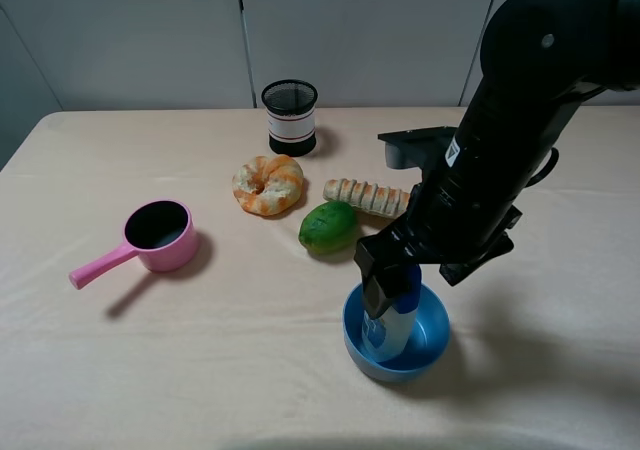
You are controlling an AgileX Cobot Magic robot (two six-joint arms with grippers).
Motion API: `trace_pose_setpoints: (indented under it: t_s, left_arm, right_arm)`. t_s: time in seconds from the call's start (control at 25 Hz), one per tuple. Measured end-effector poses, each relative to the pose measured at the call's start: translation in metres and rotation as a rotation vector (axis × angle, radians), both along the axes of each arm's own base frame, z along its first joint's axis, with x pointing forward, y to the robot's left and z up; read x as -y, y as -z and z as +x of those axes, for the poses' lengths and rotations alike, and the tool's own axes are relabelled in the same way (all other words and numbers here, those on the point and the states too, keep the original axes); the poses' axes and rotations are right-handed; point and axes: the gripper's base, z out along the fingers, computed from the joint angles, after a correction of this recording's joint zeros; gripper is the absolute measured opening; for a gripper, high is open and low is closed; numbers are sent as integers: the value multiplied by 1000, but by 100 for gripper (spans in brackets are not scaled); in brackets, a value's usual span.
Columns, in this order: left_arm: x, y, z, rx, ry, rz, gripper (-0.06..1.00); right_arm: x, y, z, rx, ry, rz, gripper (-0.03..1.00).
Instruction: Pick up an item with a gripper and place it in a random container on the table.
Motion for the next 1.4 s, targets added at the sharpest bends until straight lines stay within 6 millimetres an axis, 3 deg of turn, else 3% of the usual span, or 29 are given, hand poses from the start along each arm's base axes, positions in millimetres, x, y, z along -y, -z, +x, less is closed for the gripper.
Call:
trace_pose_setpoints:
  t_s: [0.24,0.4,0.68,1.04,1.4]
  left_arm:
    - [0,0,0,0,0,0,94]
    - [0,0,0,0,0,0,94]
    - [0,0,0,0,0,0,94]
    - [0,0,0,0,0,0,94]
    - [0,0,0,0,0,0,94]
  right_arm:
    - [-3,-18,2,8,-11,20,69]
    - [-10,-57,7,35,-35,67,69]
    - [-11,-102,7,84,-64,118,69]
    - [9,-146,-16,204,-67,219,69]
    - [32,-178,-39,332,-73,273,69]
